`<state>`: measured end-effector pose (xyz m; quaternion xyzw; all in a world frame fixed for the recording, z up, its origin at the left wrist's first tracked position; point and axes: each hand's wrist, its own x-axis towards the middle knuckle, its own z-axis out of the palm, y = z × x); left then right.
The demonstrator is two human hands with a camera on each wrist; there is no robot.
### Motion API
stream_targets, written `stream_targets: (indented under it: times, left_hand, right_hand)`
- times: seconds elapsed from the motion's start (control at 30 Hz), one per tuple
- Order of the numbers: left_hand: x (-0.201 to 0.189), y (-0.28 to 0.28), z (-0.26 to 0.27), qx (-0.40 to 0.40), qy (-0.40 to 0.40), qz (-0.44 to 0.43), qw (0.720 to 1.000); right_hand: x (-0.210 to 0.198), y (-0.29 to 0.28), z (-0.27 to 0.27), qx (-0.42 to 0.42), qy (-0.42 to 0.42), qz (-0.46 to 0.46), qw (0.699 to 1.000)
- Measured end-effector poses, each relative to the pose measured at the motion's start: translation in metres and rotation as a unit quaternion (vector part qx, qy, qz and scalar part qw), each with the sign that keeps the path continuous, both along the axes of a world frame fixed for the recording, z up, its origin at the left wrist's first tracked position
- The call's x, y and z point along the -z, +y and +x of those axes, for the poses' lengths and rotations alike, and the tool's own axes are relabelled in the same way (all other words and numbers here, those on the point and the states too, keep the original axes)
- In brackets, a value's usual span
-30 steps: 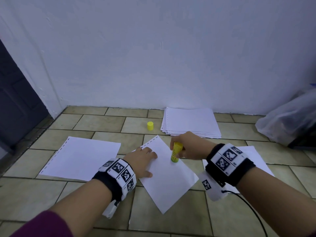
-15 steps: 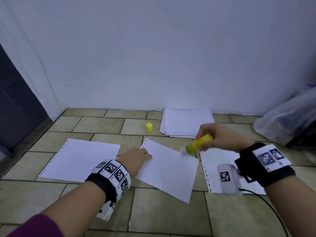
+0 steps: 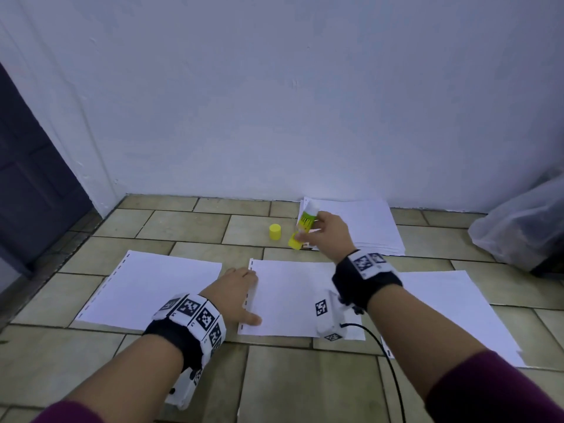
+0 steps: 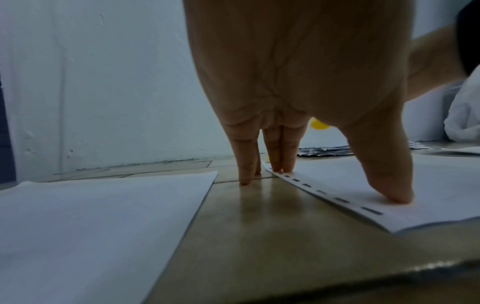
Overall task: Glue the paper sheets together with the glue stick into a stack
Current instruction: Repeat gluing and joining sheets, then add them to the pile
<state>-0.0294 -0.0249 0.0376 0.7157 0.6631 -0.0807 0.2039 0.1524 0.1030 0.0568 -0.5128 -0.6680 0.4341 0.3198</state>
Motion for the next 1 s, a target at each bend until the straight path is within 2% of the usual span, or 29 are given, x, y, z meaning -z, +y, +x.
stream_targets:
  times: [0.07, 0.13, 0.33, 0.5, 0.67, 0.77, 0.83, 0.9, 1.0]
  left_hand:
    - [-0.001, 0.000, 0.001, 0.002, 0.007, 0.002, 1.000]
    - [-0.002, 0.001, 0.002, 0.003, 0.011, 0.000, 1.000]
    - [-0.004, 0.002, 0.002, 0.005, 0.018, -0.005, 1.000]
    - [-0.004, 0.001, 0.003, 0.005, 0.021, -0.002, 1.000]
    - [-0.007, -0.001, 0.002, 0.013, 0.049, -0.005, 0.999]
    - [-0.013, -0.002, 0.006, 0.036, 0.082, -0.004, 0.996]
    - [-0.016, -0.003, 0.012, 0.051, 0.101, -0.004, 0.994]
    - [-0.018, -0.006, 0.017, 0.053, 0.108, -0.003, 0.993]
    - [-0.018, -0.010, 0.019, 0.046, 0.099, -0.001, 0.994]
  right_hand:
    - [0.011, 0.004, -0.016, -0.006, -0.095, 0.045, 0.994]
    - [0.020, 0.005, -0.028, -0.029, -0.147, 0.066, 0.986]
    - [0.030, 0.004, -0.037, -0.030, -0.173, 0.071, 0.982]
    - [0.015, -0.005, -0.027, -0.060, -0.216, 0.049, 0.973]
    - [-0.018, -0.026, 0.041, -0.002, -0.172, 0.071, 0.983]
    - [-0.019, -0.042, 0.105, 0.025, -0.281, 0.055, 0.958]
    - [-0.010, -0.053, 0.138, -0.002, -0.371, 0.000, 0.929]
    - [0.000, -0.065, 0.159, -0.031, -0.411, -0.046, 0.910]
    - [0.013, -0.079, 0.173, -0.059, -0.452, -0.055, 0.888]
